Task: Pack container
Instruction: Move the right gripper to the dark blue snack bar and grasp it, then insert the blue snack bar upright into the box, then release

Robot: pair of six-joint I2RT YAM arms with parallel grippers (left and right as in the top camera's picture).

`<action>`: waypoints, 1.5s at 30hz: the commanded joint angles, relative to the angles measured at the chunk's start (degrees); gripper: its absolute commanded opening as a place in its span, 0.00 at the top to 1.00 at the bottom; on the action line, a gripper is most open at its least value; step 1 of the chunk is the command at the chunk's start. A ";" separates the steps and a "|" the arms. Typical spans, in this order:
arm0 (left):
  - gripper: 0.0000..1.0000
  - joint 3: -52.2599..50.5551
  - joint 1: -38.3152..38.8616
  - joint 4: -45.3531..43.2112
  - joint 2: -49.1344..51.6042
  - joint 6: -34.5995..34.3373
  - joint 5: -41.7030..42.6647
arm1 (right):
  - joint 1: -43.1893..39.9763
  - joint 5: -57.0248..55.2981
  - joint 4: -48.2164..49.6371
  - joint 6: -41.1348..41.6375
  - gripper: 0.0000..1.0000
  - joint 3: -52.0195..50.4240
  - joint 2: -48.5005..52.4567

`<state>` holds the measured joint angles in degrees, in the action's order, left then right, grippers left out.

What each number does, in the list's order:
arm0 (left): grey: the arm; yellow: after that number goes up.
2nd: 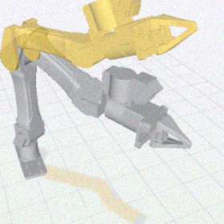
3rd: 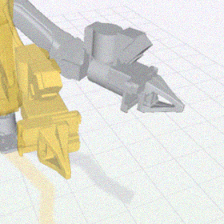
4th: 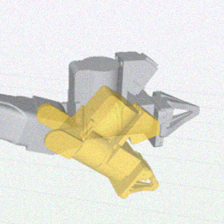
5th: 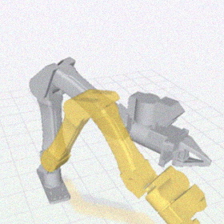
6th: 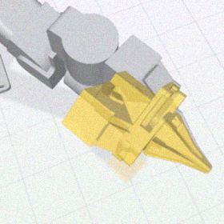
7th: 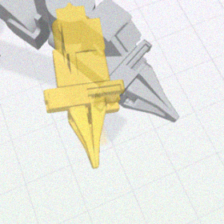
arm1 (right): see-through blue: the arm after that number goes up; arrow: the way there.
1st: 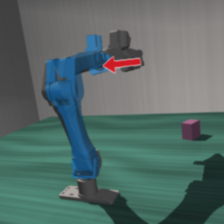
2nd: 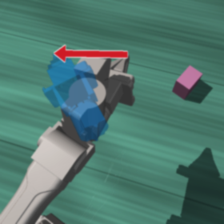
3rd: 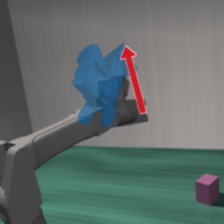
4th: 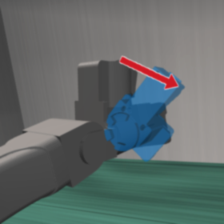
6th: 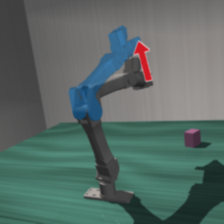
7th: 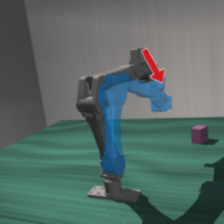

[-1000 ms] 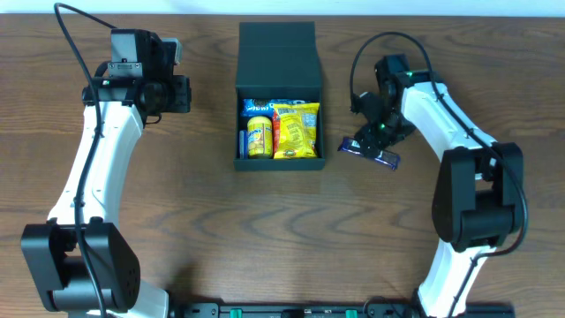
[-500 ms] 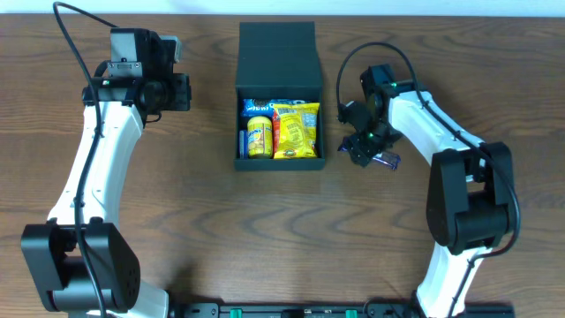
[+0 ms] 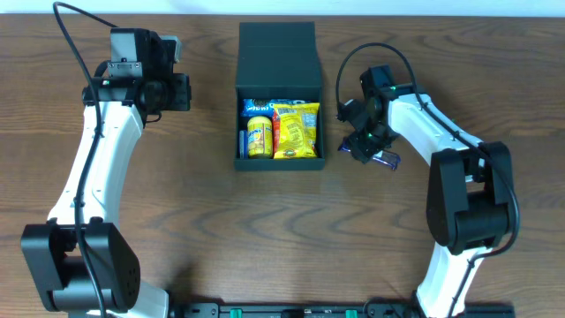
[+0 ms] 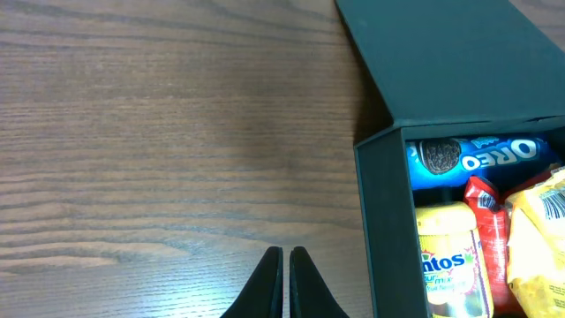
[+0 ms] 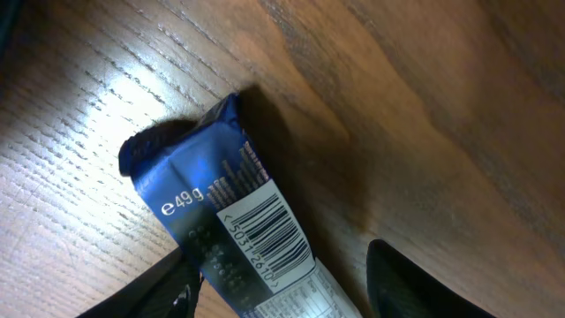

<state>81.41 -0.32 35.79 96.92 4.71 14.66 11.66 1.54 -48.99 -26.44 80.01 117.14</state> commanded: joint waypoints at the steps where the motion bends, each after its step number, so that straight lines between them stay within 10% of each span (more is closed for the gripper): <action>1: 0.94 0.07 -0.04 -0.02 0.15 -0.24 0.26 | 0.31 0.02 0.44 0.07 0.43 -1.18 -1.57; 12: 0.94 0.07 -0.04 0.63 0.15 -0.24 0.44 | 0.33 0.02 1.64 3.30 0.76 -1.81 -1.57; 36: 0.94 0.07 -0.04 1.53 0.15 -0.26 0.42 | 2.56 5.70 -5.27 18.49 0.88 16.04 -3.39; 45: 0.94 0.07 -0.04 2.03 0.15 -0.24 0.42 | 10.86 6.45 -7.54 36.85 0.88 24.57 -3.39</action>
<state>81.41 -0.32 37.52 96.92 4.71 14.68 19.73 6.76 -56.29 0.71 103.74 114.96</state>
